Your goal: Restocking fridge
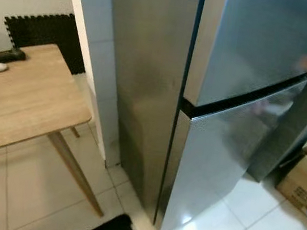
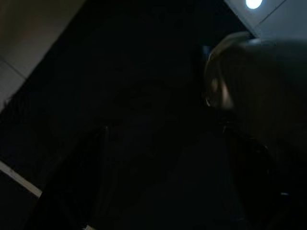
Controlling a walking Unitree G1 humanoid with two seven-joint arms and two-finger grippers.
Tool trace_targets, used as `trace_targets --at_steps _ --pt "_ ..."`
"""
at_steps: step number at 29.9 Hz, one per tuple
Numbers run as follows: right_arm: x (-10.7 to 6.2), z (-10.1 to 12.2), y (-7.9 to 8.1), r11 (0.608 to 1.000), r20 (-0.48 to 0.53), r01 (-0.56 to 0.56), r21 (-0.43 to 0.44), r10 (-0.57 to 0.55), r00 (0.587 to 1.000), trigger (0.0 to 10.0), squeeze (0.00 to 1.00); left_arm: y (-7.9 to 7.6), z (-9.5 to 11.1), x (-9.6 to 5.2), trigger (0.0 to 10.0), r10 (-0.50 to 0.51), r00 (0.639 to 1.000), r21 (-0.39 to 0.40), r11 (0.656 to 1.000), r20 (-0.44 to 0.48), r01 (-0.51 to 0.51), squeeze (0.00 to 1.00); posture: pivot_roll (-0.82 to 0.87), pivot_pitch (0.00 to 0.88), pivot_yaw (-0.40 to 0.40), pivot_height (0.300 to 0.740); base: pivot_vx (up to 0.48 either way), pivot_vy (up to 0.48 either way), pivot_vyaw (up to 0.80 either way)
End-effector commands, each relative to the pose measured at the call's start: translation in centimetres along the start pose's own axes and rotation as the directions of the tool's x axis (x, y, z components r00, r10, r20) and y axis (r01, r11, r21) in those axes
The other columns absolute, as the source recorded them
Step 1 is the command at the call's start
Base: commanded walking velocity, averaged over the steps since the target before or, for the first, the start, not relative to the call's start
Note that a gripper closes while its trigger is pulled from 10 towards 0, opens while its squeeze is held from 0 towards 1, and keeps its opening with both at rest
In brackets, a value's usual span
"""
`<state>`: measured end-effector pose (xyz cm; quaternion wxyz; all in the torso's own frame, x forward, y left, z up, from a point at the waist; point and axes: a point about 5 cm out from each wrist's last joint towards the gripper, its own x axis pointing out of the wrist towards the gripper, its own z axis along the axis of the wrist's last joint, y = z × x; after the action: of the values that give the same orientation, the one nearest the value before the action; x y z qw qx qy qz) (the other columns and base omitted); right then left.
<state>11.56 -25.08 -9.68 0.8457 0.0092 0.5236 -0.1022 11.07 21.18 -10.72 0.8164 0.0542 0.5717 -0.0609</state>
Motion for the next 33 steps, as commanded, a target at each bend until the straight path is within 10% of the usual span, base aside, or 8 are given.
trace_targets --at_steps 1,18,25,30,31,32,33 --pt "-0.1 -0.7 -0.2 1.000 -0.020 0.008 -0.004 -0.008 1.000 10.0 0.00 0.1 0.2 0.0 10.0 0.010 1.000 -0.007 1.000 0.009 -0.010 0.00 -0.04 0.000 0.004 0.740 0.000 0.000 0.00" --pt "-0.1 -0.5 0.0 1.000 -0.013 0.000 -0.007 0.000 1.000 10.0 0.00 1.6 3.9 -0.2 10.0 0.097 0.981 -0.128 0.989 0.168 -0.076 0.00 -0.04 0.000 0.007 0.740 0.000 0.000 0.00" --pt "-0.1 -0.5 0.0 1.000 -0.013 0.000 -0.007 0.000 1.000 10.0 0.00 4.2 10.2 -1.4 10.0 0.152 0.904 -0.236 0.970 0.398 -0.059 0.00 -0.04 0.000 0.007 0.740 0.000 0.000 0.00" --pt "-0.1 -0.5 0.1 1.000 -0.011 -0.002 -0.004 0.002 1.000 10.0 0.00 5.0 16.6 -3.5 10.0 0.061 0.779 -0.246 0.962 0.624 0.122 0.09 -0.04 0.000 0.009 0.740 0.000 0.000 0.00" --pt "-0.1 -0.5 0.1 1.000 -0.011 -0.003 -0.004 0.003 1.000 10.0 0.00 4.8 17.8 -3.9 10.0 0.015 0.744 -0.211 0.962 0.668 0.170 0.38 -0.04 0.000 0.009 0.740 0.000 0.000 0.00" --pt "-0.1 -0.5 0.1 1.000 -0.011 -0.003 -0.004 0.003 1.000 10.0 0.00 4.8 17.8 -3.9 10.0 0.015 0.744 -0.211 0.962 0.668 0.170 0.38 -0.04 0.000 0.009 0.740 0.000 0.000 0.00" --pt "-0.1 -0.6 0.1 1.000 -0.013 -0.003 -0.004 0.003 1.000 10.0 0.00 4.6 18.7 -4.4 10.0 -0.044 0.706 -0.168 0.959 0.707 0.228 1.00 -0.04 0.000 0.009 0.740 0.000 0.000 0.00"
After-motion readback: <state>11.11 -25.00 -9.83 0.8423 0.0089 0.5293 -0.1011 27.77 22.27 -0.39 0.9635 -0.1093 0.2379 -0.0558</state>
